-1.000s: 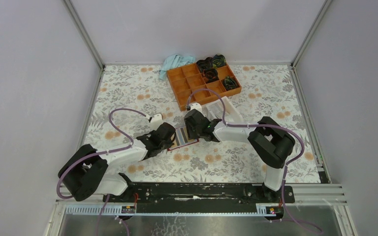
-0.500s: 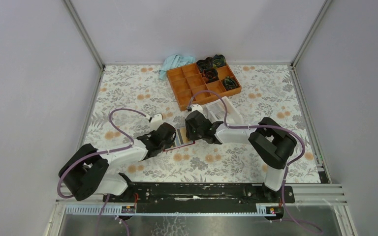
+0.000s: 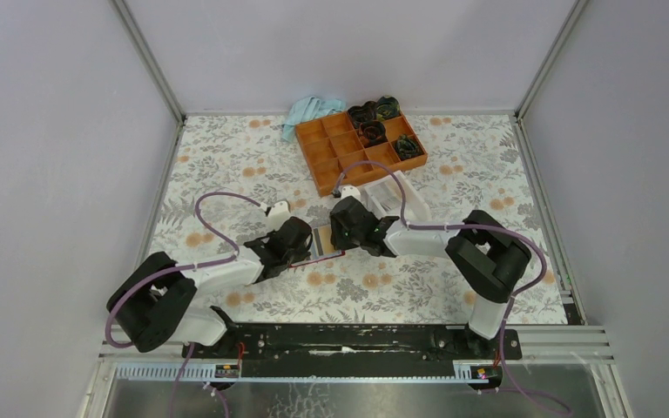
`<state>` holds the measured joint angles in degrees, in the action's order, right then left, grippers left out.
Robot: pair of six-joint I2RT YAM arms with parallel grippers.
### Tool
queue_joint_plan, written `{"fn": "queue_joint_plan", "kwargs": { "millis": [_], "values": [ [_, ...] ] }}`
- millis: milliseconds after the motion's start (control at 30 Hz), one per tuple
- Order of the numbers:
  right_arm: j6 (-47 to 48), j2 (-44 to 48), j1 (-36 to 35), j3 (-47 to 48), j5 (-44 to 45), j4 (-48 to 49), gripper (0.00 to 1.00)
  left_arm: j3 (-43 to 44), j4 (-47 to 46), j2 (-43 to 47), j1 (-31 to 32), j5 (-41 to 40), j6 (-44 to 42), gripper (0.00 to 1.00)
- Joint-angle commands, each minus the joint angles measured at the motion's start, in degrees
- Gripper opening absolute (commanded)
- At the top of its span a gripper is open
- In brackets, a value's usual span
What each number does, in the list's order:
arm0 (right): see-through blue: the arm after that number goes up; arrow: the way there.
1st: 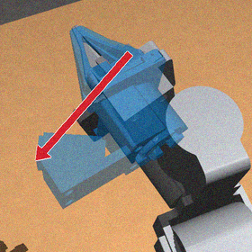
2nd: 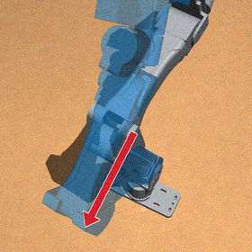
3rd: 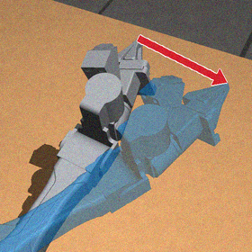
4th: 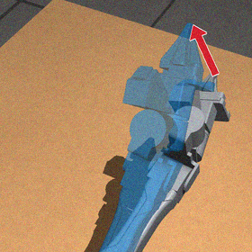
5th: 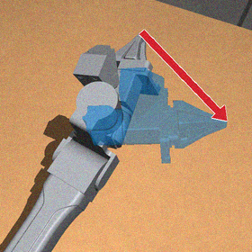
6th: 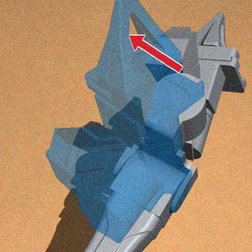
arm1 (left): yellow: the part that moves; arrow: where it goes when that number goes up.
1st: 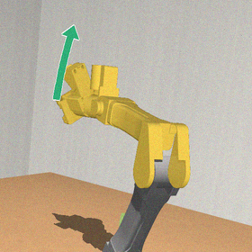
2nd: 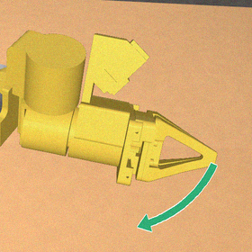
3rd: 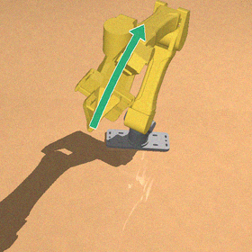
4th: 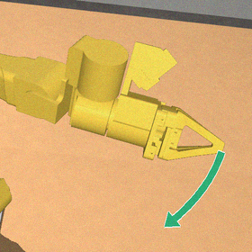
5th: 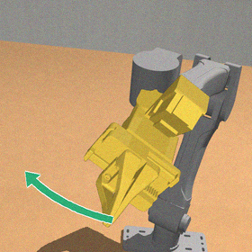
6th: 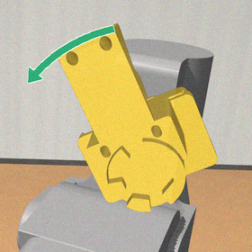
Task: Put the credit cards into the card holder
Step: Turn over the card slot in the card holder.
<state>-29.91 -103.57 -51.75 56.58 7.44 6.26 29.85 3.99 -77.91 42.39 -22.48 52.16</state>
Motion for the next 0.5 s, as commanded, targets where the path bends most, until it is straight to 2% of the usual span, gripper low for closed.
{"fn": "queue_joint_plan", "kwargs": {
  "millis": [0, 467],
  "values": [
    [-1.19, 4.11, -0.45, -0.90, -2.20, 3.75, 0.27, -1.15, -0.56, -1.21, 0.32, 0.24, 0.48, 0.00],
    [-3.71, 5.75, -0.42, -3.82, -8.37, 12.20, 0.26, -1.48, -0.47, -0.72, 0.32, 0.16, 0.48, 0.00]
  ]
}}
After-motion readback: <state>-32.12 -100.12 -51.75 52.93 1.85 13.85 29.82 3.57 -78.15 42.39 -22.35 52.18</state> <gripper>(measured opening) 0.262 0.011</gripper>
